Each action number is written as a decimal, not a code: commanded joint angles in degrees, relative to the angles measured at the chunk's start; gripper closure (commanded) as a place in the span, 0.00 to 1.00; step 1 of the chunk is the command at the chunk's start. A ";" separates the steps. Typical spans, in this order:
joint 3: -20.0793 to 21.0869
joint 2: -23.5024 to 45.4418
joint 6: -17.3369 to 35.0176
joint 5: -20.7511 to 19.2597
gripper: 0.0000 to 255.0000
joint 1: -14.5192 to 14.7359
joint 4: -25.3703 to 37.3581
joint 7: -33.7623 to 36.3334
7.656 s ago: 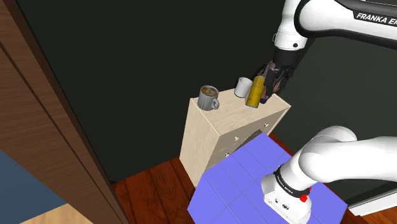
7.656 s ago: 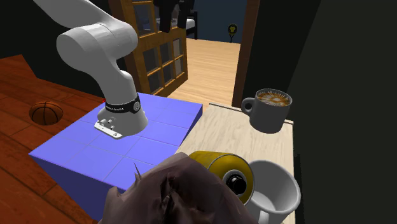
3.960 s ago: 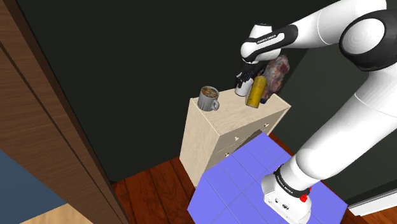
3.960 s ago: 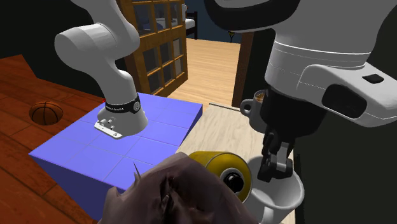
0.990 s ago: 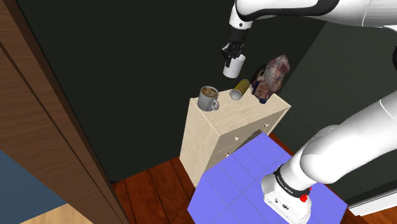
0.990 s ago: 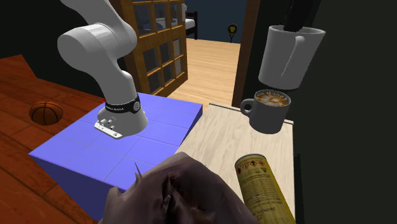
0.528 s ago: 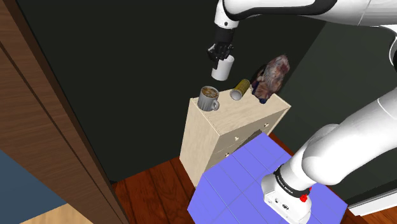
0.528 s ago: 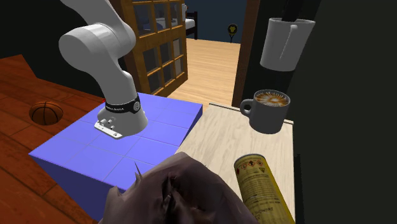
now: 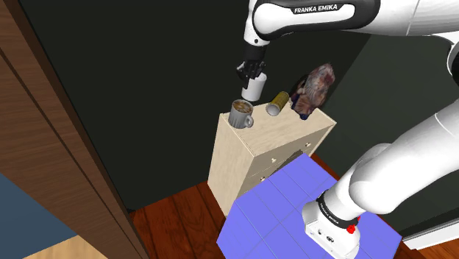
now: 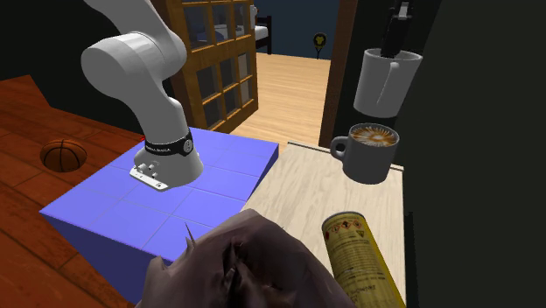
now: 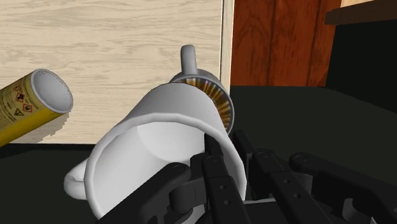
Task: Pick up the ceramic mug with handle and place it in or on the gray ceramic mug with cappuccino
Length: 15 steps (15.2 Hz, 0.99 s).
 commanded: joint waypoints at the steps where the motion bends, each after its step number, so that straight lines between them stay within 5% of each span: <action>1: -0.01 0.20 1.68 -0.04 1.00 -0.01 -1.44 0.09; 8: -0.01 1.62 7.62 -0.27 1.00 -0.04 -5.97 0.52; 15: -0.01 1.62 7.62 -0.27 1.00 -0.04 -5.97 0.52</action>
